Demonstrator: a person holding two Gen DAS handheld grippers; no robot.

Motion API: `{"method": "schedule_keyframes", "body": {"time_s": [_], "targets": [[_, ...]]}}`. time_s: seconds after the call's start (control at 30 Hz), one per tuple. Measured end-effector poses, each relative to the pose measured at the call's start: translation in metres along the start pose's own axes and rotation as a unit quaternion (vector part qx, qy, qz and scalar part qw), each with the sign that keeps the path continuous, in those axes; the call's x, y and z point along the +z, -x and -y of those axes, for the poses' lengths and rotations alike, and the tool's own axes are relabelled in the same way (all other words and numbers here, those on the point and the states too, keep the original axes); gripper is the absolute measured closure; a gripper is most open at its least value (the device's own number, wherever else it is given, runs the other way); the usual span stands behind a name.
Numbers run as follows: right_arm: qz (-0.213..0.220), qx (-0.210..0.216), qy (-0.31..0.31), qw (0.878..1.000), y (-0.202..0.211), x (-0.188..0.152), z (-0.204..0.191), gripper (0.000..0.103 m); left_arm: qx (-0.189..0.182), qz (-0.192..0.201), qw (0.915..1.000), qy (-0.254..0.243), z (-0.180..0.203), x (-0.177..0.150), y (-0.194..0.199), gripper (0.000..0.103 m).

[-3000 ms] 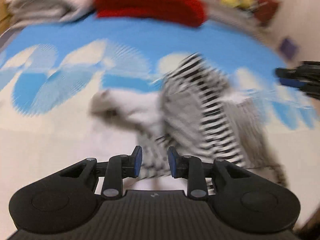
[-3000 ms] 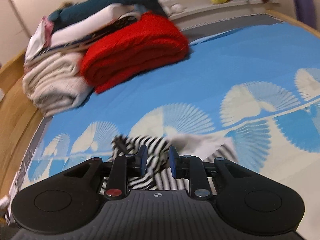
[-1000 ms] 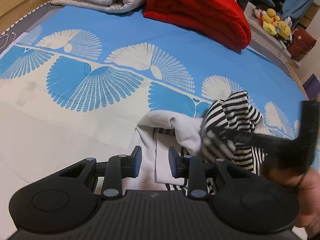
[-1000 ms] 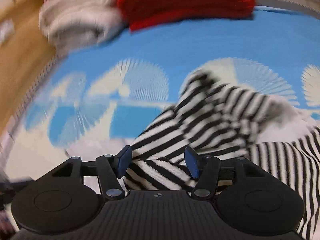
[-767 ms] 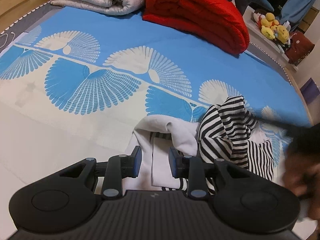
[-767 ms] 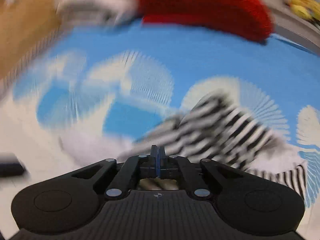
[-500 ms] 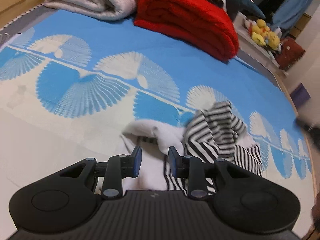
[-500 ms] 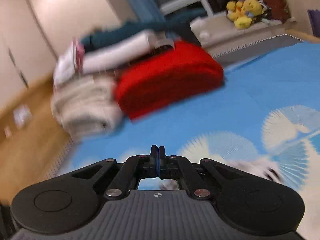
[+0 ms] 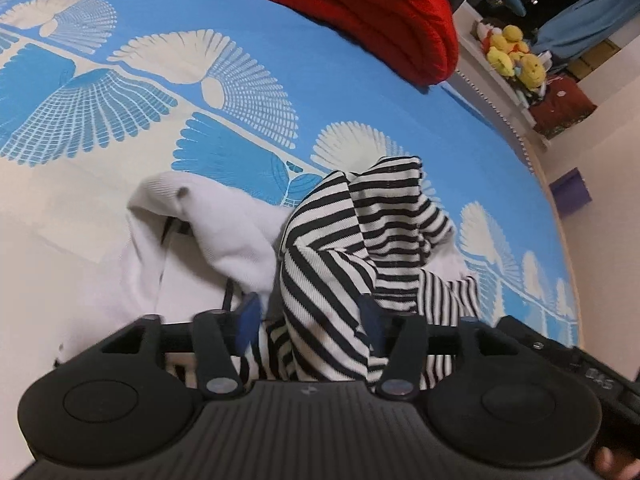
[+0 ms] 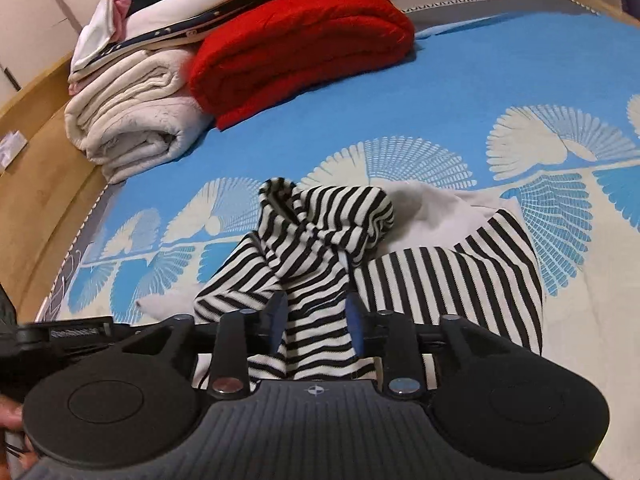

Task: Fold small clothes
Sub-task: 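Grasp the striped fabric with the left tool and lift it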

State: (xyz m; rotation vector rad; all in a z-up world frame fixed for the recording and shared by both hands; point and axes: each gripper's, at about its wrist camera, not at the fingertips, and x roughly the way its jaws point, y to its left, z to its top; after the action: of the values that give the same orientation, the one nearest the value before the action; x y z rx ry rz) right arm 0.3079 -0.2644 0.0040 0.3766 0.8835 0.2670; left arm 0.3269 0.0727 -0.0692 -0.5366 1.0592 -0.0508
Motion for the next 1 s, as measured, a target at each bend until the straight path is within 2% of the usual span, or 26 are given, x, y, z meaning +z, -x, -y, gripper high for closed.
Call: {"method": "schedule_keyframes", "body": {"time_s": [0.2, 0.27, 0.3, 0.33, 0.37, 0.4, 0.53, 0.63, 0.67, 0.7, 0.73, 0.77, 0.83, 0.9, 0.97, 1.0], "targets": [[-0.009, 0.011, -0.005, 1.000, -0.010, 0.010, 0.013, 0.067, 0.014, 0.007, 0.9998, 0.012, 0.005, 0.007, -0.028, 0.034], [-0.009, 0.017, -0.015, 1.000, -0.011, 0.013, 0.016, 0.067, 0.023, 0.017, 0.9996, -0.002, 0.011, 0.008, -0.031, 0.036], [-0.010, 0.020, -0.020, 1.000, -0.012, 0.014, 0.018, 0.066, 0.033, 0.031, 0.9988, -0.018, 0.016, 0.007, -0.030, 0.046], [-0.009, 0.020, -0.021, 1.000, -0.012, 0.015, 0.019, 0.066, 0.036, 0.037, 0.9982, -0.029, 0.020, 0.007, -0.028, 0.064], [-0.007, 0.018, -0.022, 1.000, -0.011, 0.017, 0.020, 0.066, 0.032, 0.038, 0.9980, -0.040, 0.024, 0.007, -0.028, 0.076], [-0.006, 0.016, -0.023, 1.000, -0.011, 0.017, 0.023, 0.066, 0.021, 0.037, 0.9979, -0.049, 0.028, 0.007, -0.027, 0.099], [-0.004, 0.016, -0.035, 0.999, -0.009, 0.020, 0.032, 0.066, -0.012, 0.057, 0.9945, -0.087, 0.045, 0.005, -0.013, 0.102], [-0.003, 0.019, -0.045, 0.999, -0.006, 0.020, 0.038, 0.065, -0.096, 0.036, 0.9889, -0.107, 0.060, -0.001, -0.005, 0.102], [-0.002, 0.023, -0.050, 0.998, -0.005, 0.020, 0.041, 0.065, -0.130, 0.023, 0.9825, -0.131, 0.070, -0.006, -0.003, 0.102], [-0.001, 0.029, -0.058, 0.998, -0.004, 0.022, 0.044, 0.063, -0.167, 0.005, 0.9718, -0.167, 0.081, -0.013, -0.001, 0.102], [0.000, 0.038, -0.066, 0.997, -0.002, 0.024, 0.047, 0.060, -0.196, -0.016, 0.9570, -0.213, 0.094, -0.024, 0.001, 0.102], [0.002, 0.046, -0.074, 0.996, 0.000, 0.026, 0.050, 0.058, -0.207, -0.027, 0.9444, -0.254, 0.103, -0.036, 0.002, 0.102], [0.012, 0.062, -0.085, 0.994, 0.005, 0.030, 0.055, 0.052, -0.206, -0.046, 0.9148, -0.344, 0.122, -0.064, 0.003, 0.102], [0.011, 0.078, -0.071, 0.994, 0.007, 0.032, 0.053, 0.047, -0.207, -0.071, 0.8933, -0.393, 0.132, -0.084, 0.000, 0.102], [-0.013, 0.091, -0.047, 0.995, 0.003, 0.031, 0.046, 0.039, -0.200, -0.090, 0.8792, -0.423, 0.136, -0.096, -0.004, 0.101], [-0.034, 0.079, -0.023, 0.996, -0.002, 0.029, 0.040, 0.038, -0.198, -0.099, 0.8741, -0.432, 0.136, -0.099, -0.005, 0.099]]}}
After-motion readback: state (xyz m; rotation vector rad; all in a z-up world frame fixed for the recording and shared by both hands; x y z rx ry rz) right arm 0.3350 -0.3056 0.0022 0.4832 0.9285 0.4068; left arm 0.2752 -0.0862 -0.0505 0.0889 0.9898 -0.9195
